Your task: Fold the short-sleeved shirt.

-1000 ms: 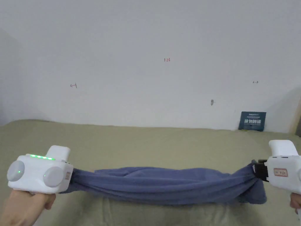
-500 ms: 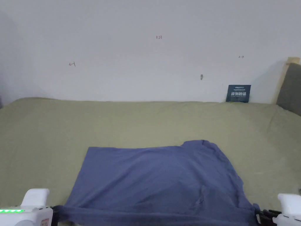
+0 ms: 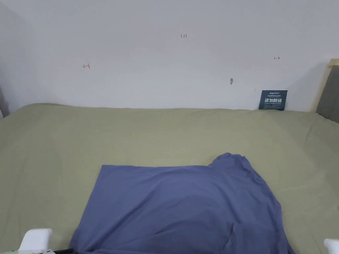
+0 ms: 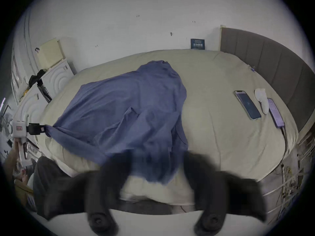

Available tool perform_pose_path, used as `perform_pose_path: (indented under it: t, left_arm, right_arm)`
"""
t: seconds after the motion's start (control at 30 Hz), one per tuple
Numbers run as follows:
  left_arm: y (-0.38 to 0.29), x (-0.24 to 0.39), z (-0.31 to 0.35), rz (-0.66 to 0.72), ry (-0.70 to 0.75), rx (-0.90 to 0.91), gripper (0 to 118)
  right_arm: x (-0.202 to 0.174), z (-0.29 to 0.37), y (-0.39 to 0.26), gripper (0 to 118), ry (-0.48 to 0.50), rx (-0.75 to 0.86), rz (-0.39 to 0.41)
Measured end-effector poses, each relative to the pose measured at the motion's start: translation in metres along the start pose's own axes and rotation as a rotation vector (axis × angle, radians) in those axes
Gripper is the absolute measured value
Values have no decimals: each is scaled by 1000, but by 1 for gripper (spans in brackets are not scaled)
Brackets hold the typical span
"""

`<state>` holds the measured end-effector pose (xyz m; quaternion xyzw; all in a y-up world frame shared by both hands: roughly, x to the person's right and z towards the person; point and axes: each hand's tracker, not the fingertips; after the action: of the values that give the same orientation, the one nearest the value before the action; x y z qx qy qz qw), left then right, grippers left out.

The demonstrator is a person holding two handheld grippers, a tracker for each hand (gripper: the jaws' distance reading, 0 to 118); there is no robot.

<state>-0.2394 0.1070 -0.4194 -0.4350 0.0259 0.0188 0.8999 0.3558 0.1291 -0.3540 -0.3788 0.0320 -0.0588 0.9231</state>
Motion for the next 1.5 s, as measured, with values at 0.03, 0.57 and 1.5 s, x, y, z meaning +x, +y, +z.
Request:
perform_pose_path:
  t: [0.03, 0.57, 1.5]
  left_arm:
    - [-1, -2, 2, 23, -7, 3, 113]
    - [-1, 16, 62, 66, -7, 184, 0]
    - [7, -10, -21, 160, -36, -59, 5]
  right_arm:
    - [-1, 3, 1, 104, -3, 6, 1]
    - [-23, 25, 10, 7, -78, 187, -45]
    - [6, 0, -13, 6, -70, 12, -51]
